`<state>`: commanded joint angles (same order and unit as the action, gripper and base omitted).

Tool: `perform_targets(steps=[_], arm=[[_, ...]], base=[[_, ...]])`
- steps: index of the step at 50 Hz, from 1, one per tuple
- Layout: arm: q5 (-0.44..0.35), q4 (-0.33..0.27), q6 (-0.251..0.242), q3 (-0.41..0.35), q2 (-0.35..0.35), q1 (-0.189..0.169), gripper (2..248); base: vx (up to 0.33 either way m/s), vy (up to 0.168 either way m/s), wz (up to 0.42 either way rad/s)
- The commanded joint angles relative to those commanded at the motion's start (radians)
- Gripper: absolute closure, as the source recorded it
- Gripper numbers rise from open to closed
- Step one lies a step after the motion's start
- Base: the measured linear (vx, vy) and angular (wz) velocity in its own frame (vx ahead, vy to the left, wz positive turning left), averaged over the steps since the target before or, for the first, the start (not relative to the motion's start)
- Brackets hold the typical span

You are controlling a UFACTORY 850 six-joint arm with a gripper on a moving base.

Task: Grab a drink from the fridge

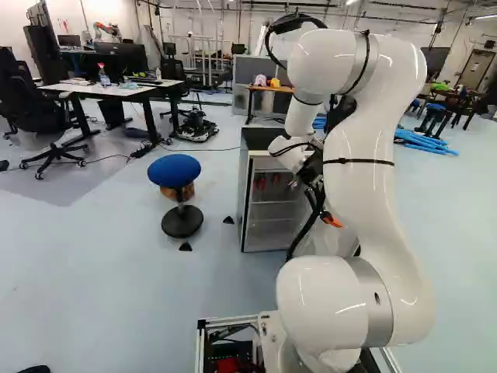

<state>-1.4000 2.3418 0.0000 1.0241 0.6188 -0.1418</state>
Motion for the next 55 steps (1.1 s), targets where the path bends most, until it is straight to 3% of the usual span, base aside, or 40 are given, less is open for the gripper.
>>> perform_targets(steps=[31, 55], arm=[[0.077, -0.053, 0.0, 0.166, 0.061, -0.135, 3], [0.099, -0.101, 0.0, 0.272, 0.108, -0.21, 3]], base=[[0.0, 0.0, 0.0], [0.0, 0.0, 0.0]])
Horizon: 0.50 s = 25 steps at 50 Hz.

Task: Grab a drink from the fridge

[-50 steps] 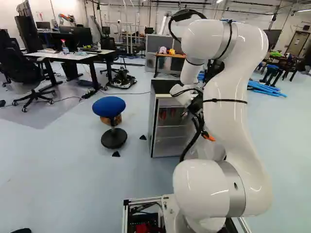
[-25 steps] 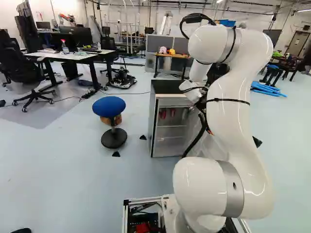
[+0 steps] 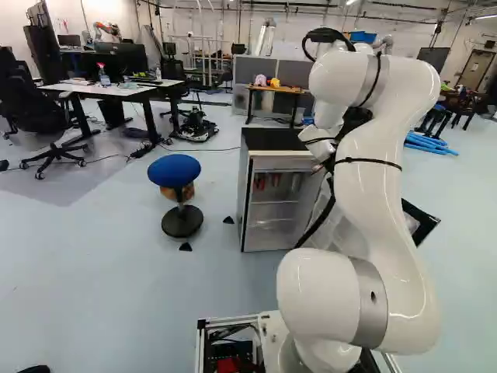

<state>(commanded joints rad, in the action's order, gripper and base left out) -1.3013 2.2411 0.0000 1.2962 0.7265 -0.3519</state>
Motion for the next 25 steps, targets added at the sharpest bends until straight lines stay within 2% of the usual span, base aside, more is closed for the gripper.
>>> perform_targets(steps=[12, 25], arm=[[0.0, -0.037, 0.0, -0.013, -0.006, 0.0, 3], [0.003, -0.144, 0.0, -0.087, -0.041, 0.009, 3]], base=[[0.0, 0.0, 0.0], [0.0, 0.0, 0.0]])
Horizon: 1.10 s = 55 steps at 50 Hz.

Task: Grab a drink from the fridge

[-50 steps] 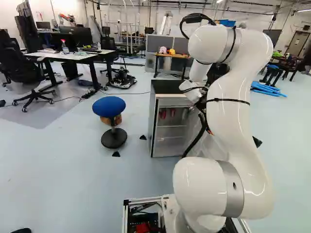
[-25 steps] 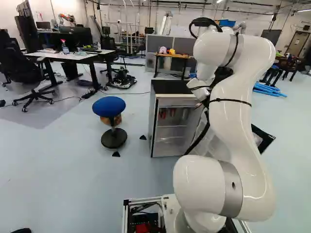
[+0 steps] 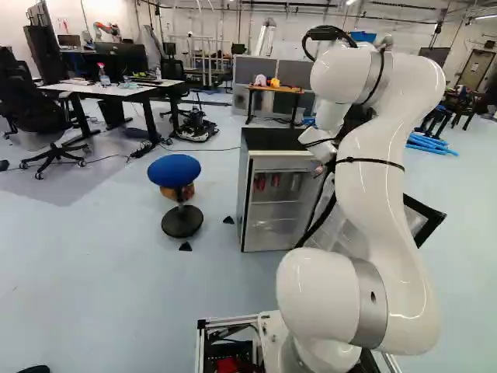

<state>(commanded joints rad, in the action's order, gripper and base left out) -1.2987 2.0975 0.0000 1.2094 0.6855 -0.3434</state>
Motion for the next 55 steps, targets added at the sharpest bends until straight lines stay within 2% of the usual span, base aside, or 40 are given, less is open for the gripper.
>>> perform_targets(steps=[55], arm=[[0.044, -0.578, 0.0, -0.384, -0.212, 0.057, 3]], base=[[0.0, 0.0, 0.0]])
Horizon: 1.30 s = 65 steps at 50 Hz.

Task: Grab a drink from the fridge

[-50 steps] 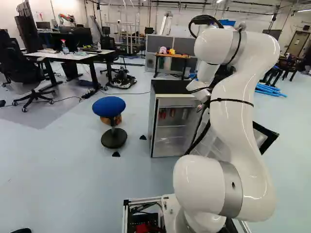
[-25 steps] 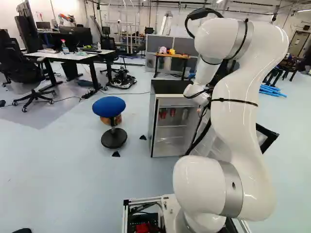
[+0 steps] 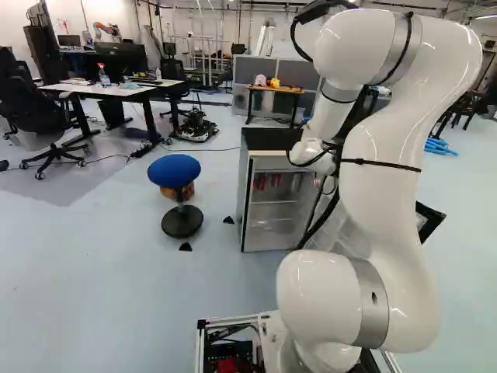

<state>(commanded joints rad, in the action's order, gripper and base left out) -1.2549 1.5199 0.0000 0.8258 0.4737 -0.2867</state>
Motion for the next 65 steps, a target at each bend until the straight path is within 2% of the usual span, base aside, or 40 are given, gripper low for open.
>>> perform_targets(steps=[26, 65], arm=[[0.023, -0.274, 0.0, -0.139, -0.091, -0.01, 3], [0.023, -0.685, 0.0, -0.348, -0.14, -0.004, 3]], base=[[0.0, 0.0, 0.0], [0.0, 0.0, 0.0]])
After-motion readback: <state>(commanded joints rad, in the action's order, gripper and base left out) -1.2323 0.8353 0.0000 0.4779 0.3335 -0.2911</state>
